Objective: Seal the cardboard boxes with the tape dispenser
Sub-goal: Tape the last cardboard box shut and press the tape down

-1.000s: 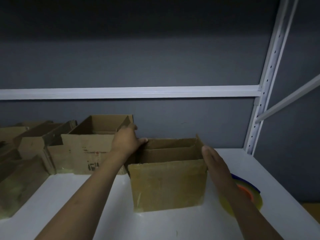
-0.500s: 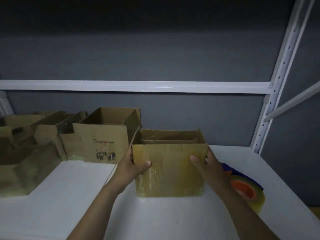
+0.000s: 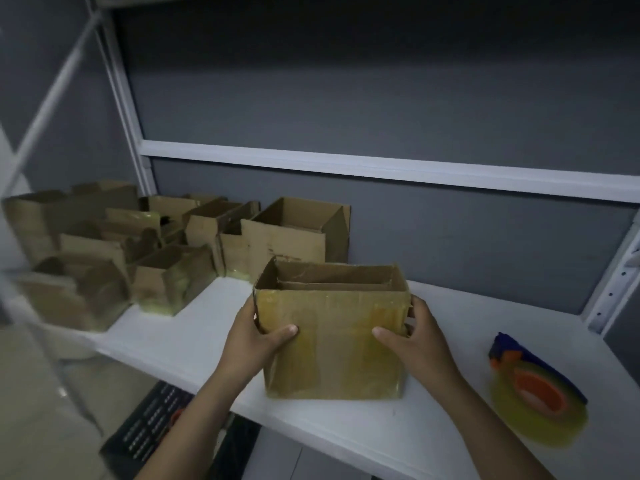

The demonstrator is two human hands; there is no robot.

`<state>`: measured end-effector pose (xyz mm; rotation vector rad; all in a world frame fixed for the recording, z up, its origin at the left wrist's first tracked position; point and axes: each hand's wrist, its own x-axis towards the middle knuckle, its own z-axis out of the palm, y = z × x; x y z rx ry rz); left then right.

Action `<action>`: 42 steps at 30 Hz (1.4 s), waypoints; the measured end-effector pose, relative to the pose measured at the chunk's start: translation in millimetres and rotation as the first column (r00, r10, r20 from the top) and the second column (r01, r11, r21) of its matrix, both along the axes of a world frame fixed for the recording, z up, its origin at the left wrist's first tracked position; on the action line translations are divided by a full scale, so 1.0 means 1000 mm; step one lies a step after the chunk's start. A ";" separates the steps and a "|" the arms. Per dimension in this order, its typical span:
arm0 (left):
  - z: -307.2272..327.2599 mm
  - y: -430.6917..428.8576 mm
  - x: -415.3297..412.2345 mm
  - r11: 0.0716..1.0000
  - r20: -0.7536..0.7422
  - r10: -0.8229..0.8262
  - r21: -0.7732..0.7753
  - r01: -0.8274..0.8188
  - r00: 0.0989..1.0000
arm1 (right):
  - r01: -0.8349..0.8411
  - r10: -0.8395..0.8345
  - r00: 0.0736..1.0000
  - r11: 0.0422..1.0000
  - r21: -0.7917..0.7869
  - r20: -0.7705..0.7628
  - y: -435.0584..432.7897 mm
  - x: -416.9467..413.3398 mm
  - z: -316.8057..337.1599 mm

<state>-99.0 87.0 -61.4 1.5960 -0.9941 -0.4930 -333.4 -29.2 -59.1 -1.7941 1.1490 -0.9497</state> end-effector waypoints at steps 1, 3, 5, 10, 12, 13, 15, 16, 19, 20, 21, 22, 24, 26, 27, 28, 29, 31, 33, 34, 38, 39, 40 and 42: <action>0.000 0.008 0.008 1.000 0.025 0.017 -0.004 -0.017 1.000 | -0.005 0.004 1.000 1.000 -0.004 -0.027 0.003 0.010 -0.002; 0.000 0.023 0.027 0.999 0.073 0.037 0.010 -0.038 0.997 | -0.015 0.014 0.998 1.000 -0.021 -0.056 0.011 0.032 -0.003; 0.004 0.032 0.052 0.998 0.121 0.059 0.024 -0.062 0.991 | -0.029 0.025 0.998 0.998 -0.049 -0.065 0.019 0.058 0.000; 0.016 0.025 0.132 0.988 0.237 0.107 0.080 -0.130 0.966 | -0.014 -0.002 0.989 0.995 -0.103 -0.149 0.022 0.131 0.007; 0.020 0.014 0.165 0.984 0.285 0.096 0.118 -0.134 0.954 | 0.008 -0.027 0.981 0.995 -0.098 -0.192 0.017 0.162 0.007; 0.022 0.008 0.181 0.983 0.305 0.086 0.127 -0.130 0.948 | 0.026 -0.045 0.976 0.995 -0.093 -0.215 0.014 0.178 0.008; 0.027 -0.004 0.213 0.984 0.350 0.067 0.132 -0.119 0.934 | 0.068 -0.091 0.962 0.993 -0.098 -0.257 0.010 0.212 0.009; 0.027 -0.009 0.230 0.985 0.365 0.049 0.136 -0.105 0.930 | 0.079 -0.103 0.958 0.992 -0.097 -0.269 0.009 0.228 0.009; 0.026 -0.023 0.271 0.987 0.379 -0.016 0.152 -0.045 0.925 | 0.075 -0.099 0.964 0.992 -0.104 -0.248 0.003 0.267 0.011; 0.027 -0.029 0.284 0.987 0.375 -0.034 0.156 -0.027 0.926 | 0.062 -0.089 0.966 0.991 -0.116 -0.242 0.000 0.279 0.013; 0.026 -0.035 0.297 0.987 0.376 -0.053 0.160 -0.008 0.925 | 0.048 -0.076 0.972 0.991 -0.127 -0.222 -0.004 0.289 0.014; 0.025 -0.041 0.308 0.986 0.375 -0.071 0.165 0.009 0.924 | 0.039 -0.066 0.977 0.990 -0.134 -0.202 -0.007 0.296 0.015; 0.022 -0.053 0.325 0.985 0.378 -0.092 0.168 0.029 0.921 | 0.044 -0.070 0.982 0.988 -0.149 -0.176 -0.012 0.308 0.016; 0.019 -0.060 0.337 0.983 0.393 -0.112 0.177 0.044 0.913 | 0.083 -0.124 0.968 0.979 -0.187 -0.219 -0.017 0.316 0.015; 0.017 -0.062 0.342 0.982 0.400 -0.122 0.181 0.052 0.909 | 0.098 -0.147 0.960 0.974 -0.207 -0.239 -0.018 0.318 0.014; 0.016 -0.064 0.344 0.981 0.404 -0.130 0.184 0.058 0.905 | 0.110 -0.166 0.954 0.968 -0.225 -0.249 -0.019 0.320 0.012; 0.015 -0.067 0.347 0.980 0.409 -0.135 0.189 0.061 0.902 | 0.120 -0.183 0.950 0.963 -0.243 -0.255 -0.019 0.322 0.011; 0.015 -0.070 0.350 0.979 0.422 -0.136 0.194 0.057 0.897 | 0.140 -0.216 0.940 0.951 -0.277 -0.265 -0.018 0.325 0.009; 0.013 -0.070 0.351 0.976 0.436 -0.139 0.211 0.049 0.889 | 0.145 -0.233 0.927 0.946 -0.291 -0.293 -0.017 0.326 0.008; 0.012 -0.069 0.351 0.974 0.447 -0.141 0.225 0.041 0.883 | 0.140 -0.231 0.922 0.946 -0.291 -0.309 -0.017 0.326 0.007; 0.020 -0.063 0.342 0.957 0.548 -0.155 0.290 -0.013 0.822 | 0.113 -0.222 0.887 0.955 -0.276 -0.405 -0.017 0.320 0.009; 0.023 -0.061 0.339 0.953 0.595 -0.153 0.301 -0.042 0.789 | 0.106 -0.229 0.868 0.953 -0.285 -0.441 -0.018 0.317 0.010; 0.028 -0.058 0.334 0.952 0.658 -0.134 0.293 -0.089 0.741 | 0.093 -0.236 0.839 0.950 -0.298 -0.490 -0.019 0.312 0.010; 0.038 -0.054 0.324 0.961 0.781 -0.066 0.217 -0.170 0.622 | 0.036 -0.226 0.765 0.950 -0.311 -0.603 -0.021 0.301 0.010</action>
